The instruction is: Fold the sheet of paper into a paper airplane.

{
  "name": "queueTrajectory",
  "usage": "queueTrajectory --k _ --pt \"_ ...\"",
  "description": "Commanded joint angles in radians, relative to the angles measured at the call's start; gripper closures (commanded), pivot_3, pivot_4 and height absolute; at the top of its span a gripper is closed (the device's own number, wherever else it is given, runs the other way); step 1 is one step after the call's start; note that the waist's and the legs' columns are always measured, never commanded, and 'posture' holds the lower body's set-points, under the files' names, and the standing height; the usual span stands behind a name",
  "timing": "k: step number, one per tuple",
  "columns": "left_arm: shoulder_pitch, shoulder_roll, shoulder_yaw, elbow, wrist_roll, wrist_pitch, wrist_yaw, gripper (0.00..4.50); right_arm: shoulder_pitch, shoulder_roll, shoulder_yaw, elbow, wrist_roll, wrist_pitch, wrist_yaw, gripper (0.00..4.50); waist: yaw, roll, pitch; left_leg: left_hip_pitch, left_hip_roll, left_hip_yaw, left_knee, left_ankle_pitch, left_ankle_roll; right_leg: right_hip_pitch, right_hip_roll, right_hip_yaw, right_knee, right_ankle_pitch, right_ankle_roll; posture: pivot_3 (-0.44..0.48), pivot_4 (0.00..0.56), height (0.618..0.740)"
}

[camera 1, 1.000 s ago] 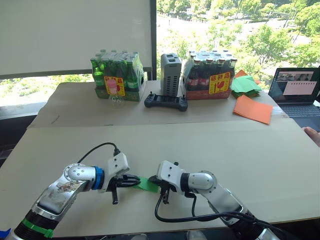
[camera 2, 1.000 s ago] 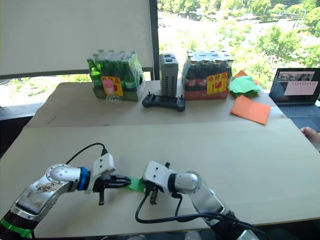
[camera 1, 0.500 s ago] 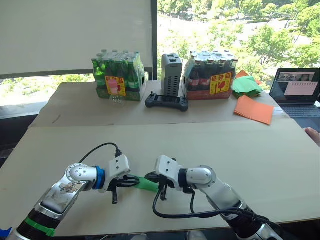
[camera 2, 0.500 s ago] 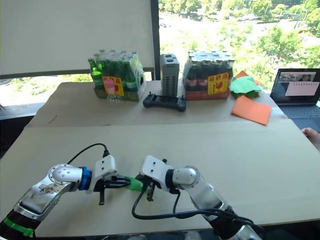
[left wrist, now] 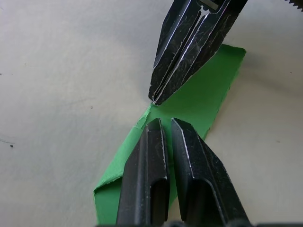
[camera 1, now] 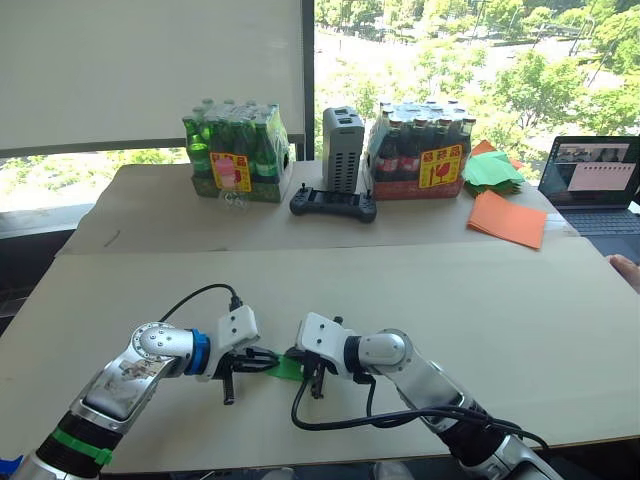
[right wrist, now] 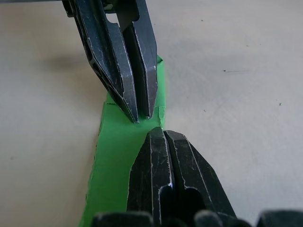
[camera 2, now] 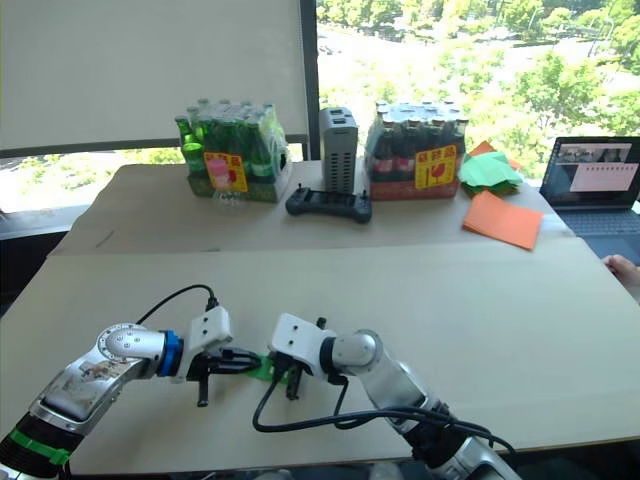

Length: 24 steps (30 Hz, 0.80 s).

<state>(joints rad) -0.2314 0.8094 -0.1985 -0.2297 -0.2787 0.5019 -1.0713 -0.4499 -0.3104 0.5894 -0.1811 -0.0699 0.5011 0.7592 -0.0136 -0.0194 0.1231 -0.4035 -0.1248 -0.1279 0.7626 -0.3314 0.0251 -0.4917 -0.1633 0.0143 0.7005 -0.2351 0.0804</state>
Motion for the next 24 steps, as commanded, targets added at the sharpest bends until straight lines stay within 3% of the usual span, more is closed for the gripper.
queueTrajectory --k 1,24 --pt "-0.009 0.011 0.006 -0.001 0.009 0.0 -0.006 4.16 0.021 -0.024 0.019 0.01 -0.033 -0.003 0.001 4.45 0.0 0.0 0.0 0.0 0.0 0.0 0.0 0.0 0.0 0.0 0.0 0.0 0.0 0.0 0.0 0.0 0.15 0.675" --pt "0.001 0.007 -0.01 0.01 0.04 -0.02 -0.006 4.16 0.168 -0.235 -0.063 -0.136 -0.036 0.024 0.045 4.45 0.012 0.0 0.0 0.002 0.0 0.0 0.0 0.0 0.0 0.003 -0.001 0.0 -0.001 0.0 0.0 0.0 0.15 0.675"
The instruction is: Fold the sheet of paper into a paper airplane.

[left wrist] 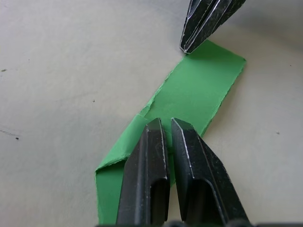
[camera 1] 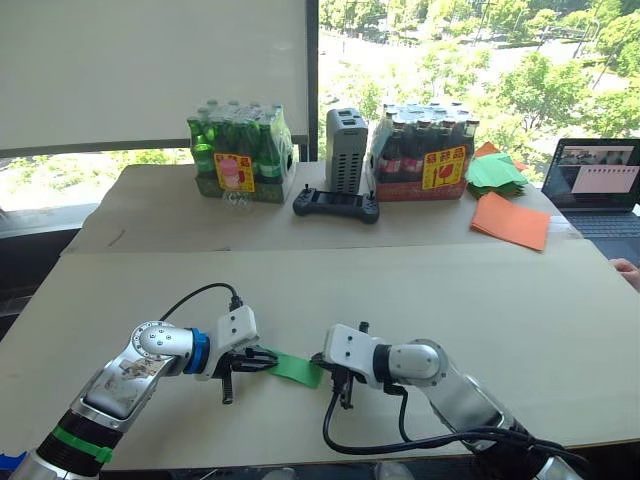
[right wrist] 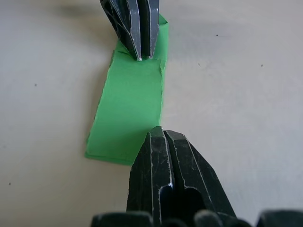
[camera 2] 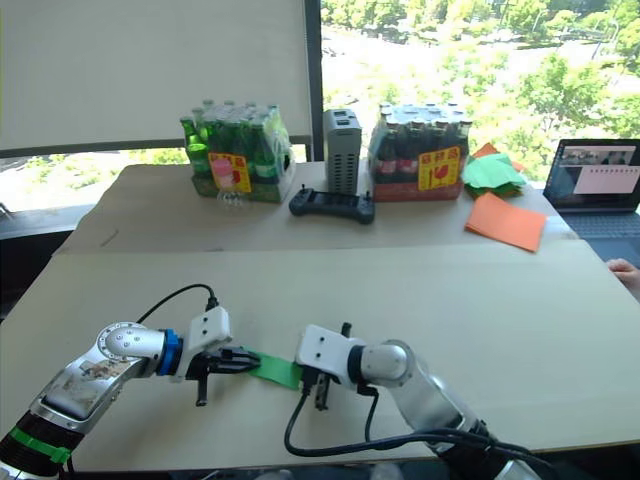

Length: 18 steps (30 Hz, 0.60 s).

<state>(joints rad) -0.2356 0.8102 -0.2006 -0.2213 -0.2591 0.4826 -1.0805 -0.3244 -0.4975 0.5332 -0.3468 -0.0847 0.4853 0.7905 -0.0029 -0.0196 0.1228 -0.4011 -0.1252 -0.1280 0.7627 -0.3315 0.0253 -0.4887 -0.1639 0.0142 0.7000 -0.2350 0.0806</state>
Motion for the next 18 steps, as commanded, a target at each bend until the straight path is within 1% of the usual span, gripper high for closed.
queueTrajectory --k 1,7,10,13,16,18 --pt "0.005 0.007 -0.008 0.001 0.02 -0.002 0.002 4.16 0.05 -0.058 -0.011 0.022 -0.02 0.04 0.014 4.45 0.002 0.0 0.0 0.0 0.0 0.0 0.0 0.0 0.0 0.001 0.0 0.0 0.0 0.0 0.0 0.0 0.15 0.675" --pt "-0.002 0.0 -0.011 0.007 0.023 -0.004 0.002 4.16 0.059 -0.081 -0.048 -0.009 -0.015 0.051 0.006 4.45 0.013 0.0 0.0 0.002 0.0 0.0 0.0 -0.001 0.001 0.003 0.0 0.0 -0.001 0.0 0.0 0.0 0.15 0.675" --pt "-0.009 -0.005 -0.012 0.013 0.026 -0.006 0.0 4.16 0.028 -0.041 -0.112 -0.034 0.034 0.038 -0.011 4.45 0.015 0.0 0.0 0.002 0.0 0.0 0.0 -0.001 0.002 0.004 0.0 0.0 -0.002 0.0 0.0 0.0 0.15 0.675" --pt "-0.013 -0.008 -0.011 0.016 0.029 -0.006 -0.001 4.16 0.012 -0.005 -0.147 -0.061 0.086 0.024 -0.009 4.45 0.014 0.0 0.0 0.001 0.0 0.0 0.0 -0.001 0.002 0.003 0.0 0.0 -0.002 0.0 0.0 0.0 0.15 0.675" --pt "-0.016 -0.01 -0.011 0.015 0.03 -0.006 -0.003 4.16 0.013 0.058 -0.143 -0.129 0.158 0.021 0.007 4.45 0.012 0.0 0.0 0.001 0.0 0.0 0.0 -0.001 0.002 0.002 0.0 0.0 -0.002 0.0 0.0 0.0 0.15 0.675" --pt "-0.018 -0.011 -0.011 0.015 0.031 -0.005 -0.004 4.16 0.015 0.069 -0.109 -0.125 0.146 0.024 0.009 4.45 0.009 0.0 0.0 0.0 0.001 0.0 -0.001 -0.001 0.001 0.0 0.0 0.0 -0.001 0.0 0.0 0.0 0.15 0.675"
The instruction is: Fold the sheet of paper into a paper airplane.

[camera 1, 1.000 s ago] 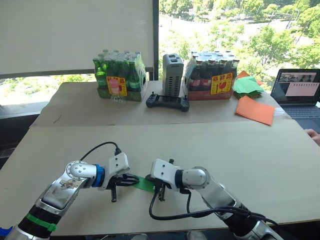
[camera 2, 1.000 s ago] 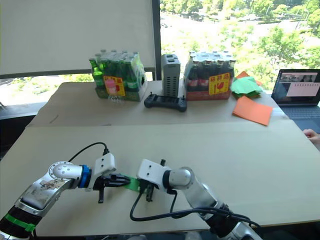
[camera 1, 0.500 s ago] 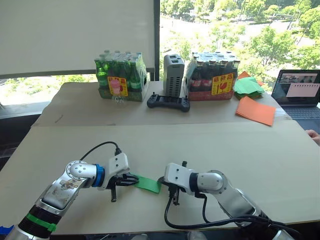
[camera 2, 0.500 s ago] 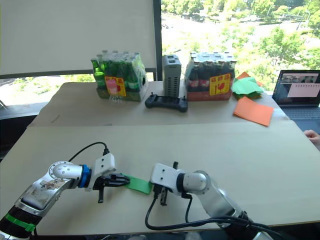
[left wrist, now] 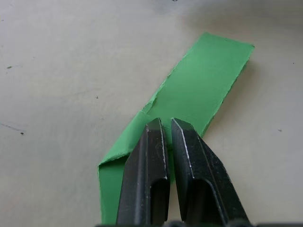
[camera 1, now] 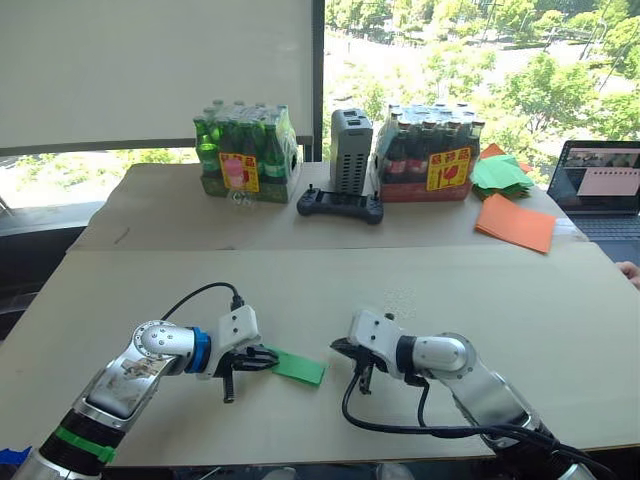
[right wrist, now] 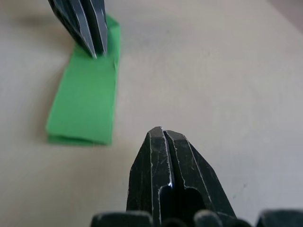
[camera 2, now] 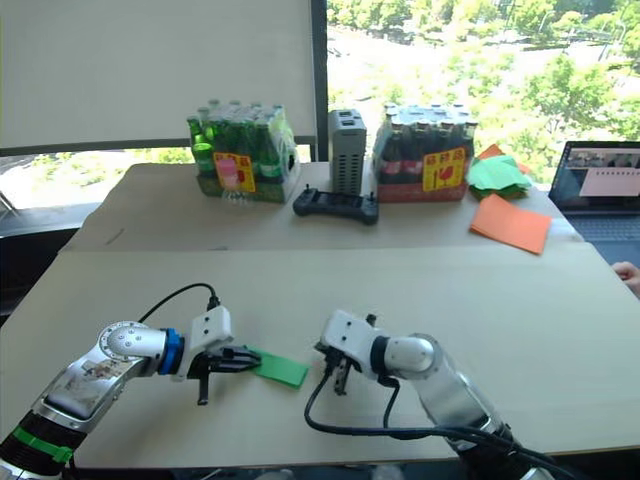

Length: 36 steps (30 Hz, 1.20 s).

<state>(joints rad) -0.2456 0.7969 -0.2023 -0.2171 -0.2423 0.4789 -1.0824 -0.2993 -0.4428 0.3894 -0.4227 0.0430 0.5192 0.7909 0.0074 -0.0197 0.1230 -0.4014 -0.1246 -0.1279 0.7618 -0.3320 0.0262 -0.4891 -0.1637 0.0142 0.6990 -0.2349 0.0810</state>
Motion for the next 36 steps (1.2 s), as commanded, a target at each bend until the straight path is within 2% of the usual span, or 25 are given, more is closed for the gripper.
queueTrajectory --k 1,11,24,36 --pt "-0.008 0.003 -0.009 0.01 0.014 0.0 -0.002 4.16 -0.009 0.017 0.053 -0.041 0.004 -0.013 0.006 4.45 -0.002 0.0 0.0 -0.001 0.0 0.0 0.0 0.0 0.0 0.0 0.0 0.0 0.0 0.0 0.0 0.0 0.15 0.675" --pt "-0.021 0.014 0.015 0.0 -0.008 0.016 -0.013 4.16 -0.029 0.058 0.174 0.147 -0.1 -0.029 -0.042 4.45 -0.01 0.0 0.0 -0.001 0.0 0.0 0.0 0.0 0.0 -0.001 0.0 0.0 0.0 0.0 0.0 0.0 0.15 0.675" --pt "-0.11 0.049 0.103 0.084 -0.026 0.003 -0.034 4.16 -0.048 0.049 0.201 0.175 -0.133 -0.012 -0.034 4.45 -0.018 0.0 0.0 0.0 0.0 0.0 0.0 0.0 0.0 0.0 0.0 0.0 0.001 0.0 0.0 0.0 0.15 0.675" --pt "-0.094 0.005 0.009 0.001 -0.015 -0.006 -0.049 4.16 -0.048 0.051 0.209 0.175 -0.142 -0.008 -0.037 4.45 -0.019 0.0 0.0 0.0 0.0 0.0 0.0 0.0 -0.001 -0.001 0.0 0.0 0.001 0.0 0.0 0.0 0.15 0.675"
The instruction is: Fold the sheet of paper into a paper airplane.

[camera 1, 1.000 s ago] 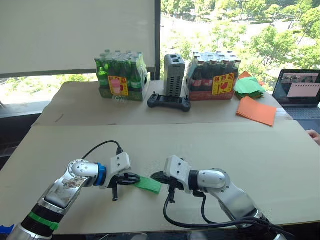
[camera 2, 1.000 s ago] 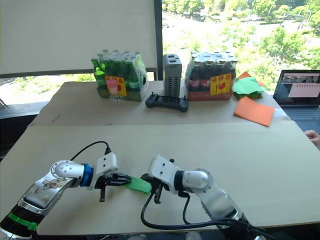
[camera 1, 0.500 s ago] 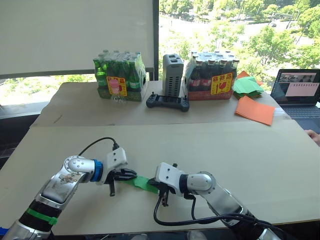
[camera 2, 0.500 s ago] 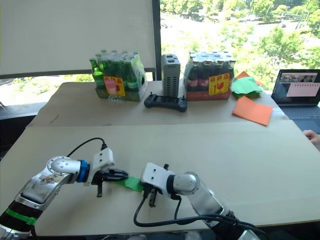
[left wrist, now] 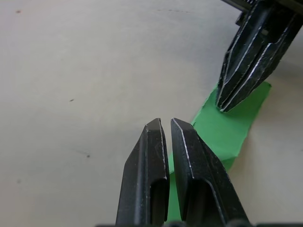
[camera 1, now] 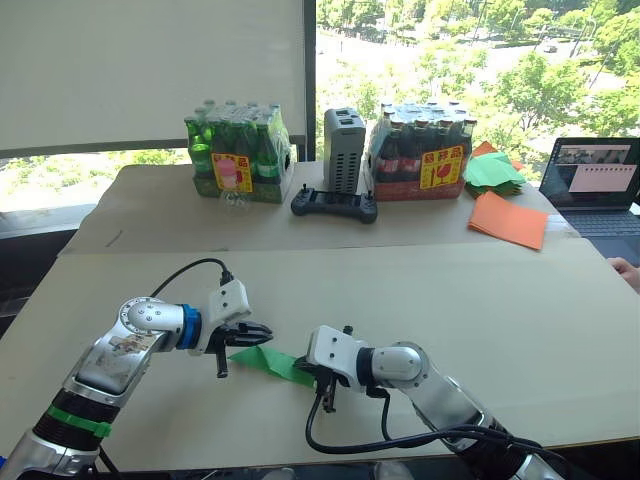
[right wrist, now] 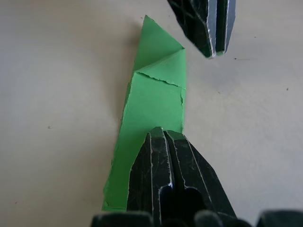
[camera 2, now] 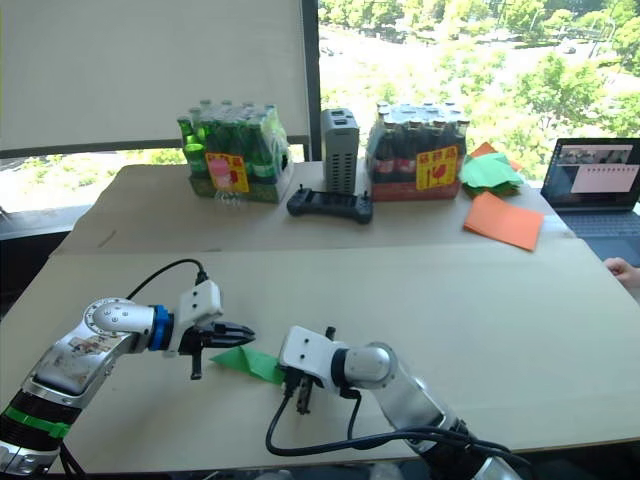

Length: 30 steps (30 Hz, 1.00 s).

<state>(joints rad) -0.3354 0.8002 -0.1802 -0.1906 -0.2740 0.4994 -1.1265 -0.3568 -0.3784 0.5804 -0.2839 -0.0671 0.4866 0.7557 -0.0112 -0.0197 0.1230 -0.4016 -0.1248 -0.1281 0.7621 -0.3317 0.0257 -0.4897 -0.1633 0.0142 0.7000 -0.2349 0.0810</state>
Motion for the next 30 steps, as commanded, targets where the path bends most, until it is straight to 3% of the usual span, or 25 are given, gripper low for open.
queueTrajectory --k 1,13,30 --pt "-0.006 -0.002 -0.026 -0.023 0.025 -0.036 -0.008 4.16 0.009 -0.013 0.019 0.036 -0.032 0.026 -0.002 4.45 0.0 0.0 0.0 0.0 0.0 0.0 0.0 0.0 0.0 0.0 0.0 0.0 0.0 0.0 0.0 0.0 0.15 0.675" --pt "-0.026 -0.034 -0.143 0.085 0.166 -0.182 -0.01 4.16 0.01 -0.019 0.013 0.017 -0.025 0.045 0.007 4.45 0.0 0.0 0.0 0.0 0.0 0.0 0.0 0.0 0.0 0.0 0.0 0.0 0.0 0.0 0.0 0.0 0.15 0.675" --pt "0.009 0.021 -0.112 0.255 0.218 -0.317 -0.026 4.16 0.008 -0.024 0.002 0.001 -0.014 0.072 0.015 4.45 -0.002 0.0 -0.001 0.006 0.0 0.0 -0.001 0.0 0.0 0.006 0.0 0.0 0.0 0.0 0.0 0.0 0.15 0.675"
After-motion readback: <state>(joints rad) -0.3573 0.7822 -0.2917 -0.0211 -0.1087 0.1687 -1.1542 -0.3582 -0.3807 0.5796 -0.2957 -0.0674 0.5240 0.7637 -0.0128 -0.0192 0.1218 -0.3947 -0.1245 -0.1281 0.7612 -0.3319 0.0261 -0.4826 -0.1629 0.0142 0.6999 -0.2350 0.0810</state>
